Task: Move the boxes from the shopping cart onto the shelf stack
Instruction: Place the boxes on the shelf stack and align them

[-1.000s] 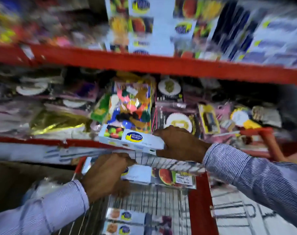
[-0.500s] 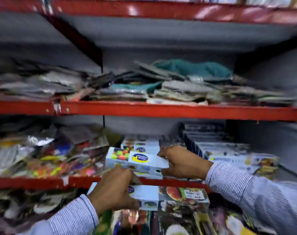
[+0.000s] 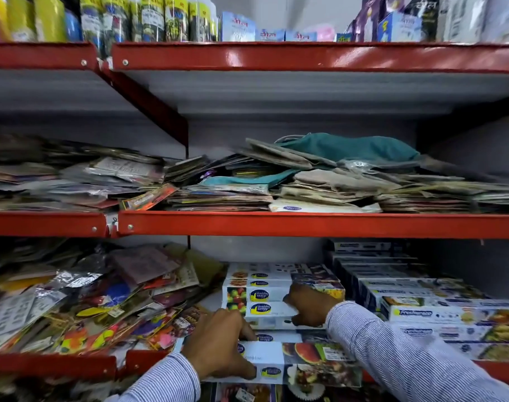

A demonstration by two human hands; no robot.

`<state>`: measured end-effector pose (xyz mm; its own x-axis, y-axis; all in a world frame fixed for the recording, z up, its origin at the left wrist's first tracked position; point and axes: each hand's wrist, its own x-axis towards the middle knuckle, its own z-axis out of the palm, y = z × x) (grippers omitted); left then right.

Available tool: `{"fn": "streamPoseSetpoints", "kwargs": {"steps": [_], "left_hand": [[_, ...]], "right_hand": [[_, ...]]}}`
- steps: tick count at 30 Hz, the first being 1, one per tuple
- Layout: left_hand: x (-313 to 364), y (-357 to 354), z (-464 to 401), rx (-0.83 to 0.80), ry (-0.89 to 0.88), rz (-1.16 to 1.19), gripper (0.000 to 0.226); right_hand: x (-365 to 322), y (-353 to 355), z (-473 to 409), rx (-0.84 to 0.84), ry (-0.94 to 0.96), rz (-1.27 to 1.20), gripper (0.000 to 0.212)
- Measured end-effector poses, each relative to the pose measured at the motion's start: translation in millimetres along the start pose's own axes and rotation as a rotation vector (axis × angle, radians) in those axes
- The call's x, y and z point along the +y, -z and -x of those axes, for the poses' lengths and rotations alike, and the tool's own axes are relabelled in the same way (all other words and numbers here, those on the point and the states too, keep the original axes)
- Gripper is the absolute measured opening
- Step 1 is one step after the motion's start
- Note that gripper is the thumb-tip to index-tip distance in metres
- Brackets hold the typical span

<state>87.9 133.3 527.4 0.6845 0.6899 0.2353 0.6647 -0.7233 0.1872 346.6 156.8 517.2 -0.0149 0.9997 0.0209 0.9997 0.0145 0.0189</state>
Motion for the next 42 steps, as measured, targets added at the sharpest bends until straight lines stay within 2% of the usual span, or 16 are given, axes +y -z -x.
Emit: {"fn": "streamPoseSetpoints", "kwargs": {"steps": [4,10,19,22,26,30,34,42], "left_hand": [[-10.9,-8.6,-8.8,-0.029,0.005,0.044,0.056],[-18.6,-18.5,-24.2,-0.012,0.025,0.038,0.058],[-12.2,-37.4,-70.1,0.071,0.04,0.091,0.049],[-7.0,-50.6,-82.3,0.119,0.013,0.083,0.045],[-8.5,-69.0,-90.2,0.16,-0.016,-0.047,0.064],[-16.7,-82.5,-95.9,0.185,-0.078,-0.102,0.051],[-18.1,-90.6,-93.6,0.214,-0.116,-0.042,0.05],[-20.1,-100.7,-92.2,0.213,-0.099,-0.024,0.05]], "right_hand": [[8.2,-11.6,-14.3,0.012,0.006,0.027,0.054],[11.0,-23.3,-19.9,0.174,0.001,0.002,0.051],[19.4,2.8,13.6,0.245,-0.011,-0.191,0.027],[16.9,2.1,34.0,0.208,0.033,-0.201,0.029],[17.9,-21.3,50.0,0.168,0.049,-0.162,0.031],[21.5,-46.6,52.8,0.229,-0.034,-0.114,0.038],[26.2,-51.6,49.7,0.282,-0.043,-0.133,0.037],[34.1,-54.8,48.3,0.277,-0.026,-0.139,0.039]]}}
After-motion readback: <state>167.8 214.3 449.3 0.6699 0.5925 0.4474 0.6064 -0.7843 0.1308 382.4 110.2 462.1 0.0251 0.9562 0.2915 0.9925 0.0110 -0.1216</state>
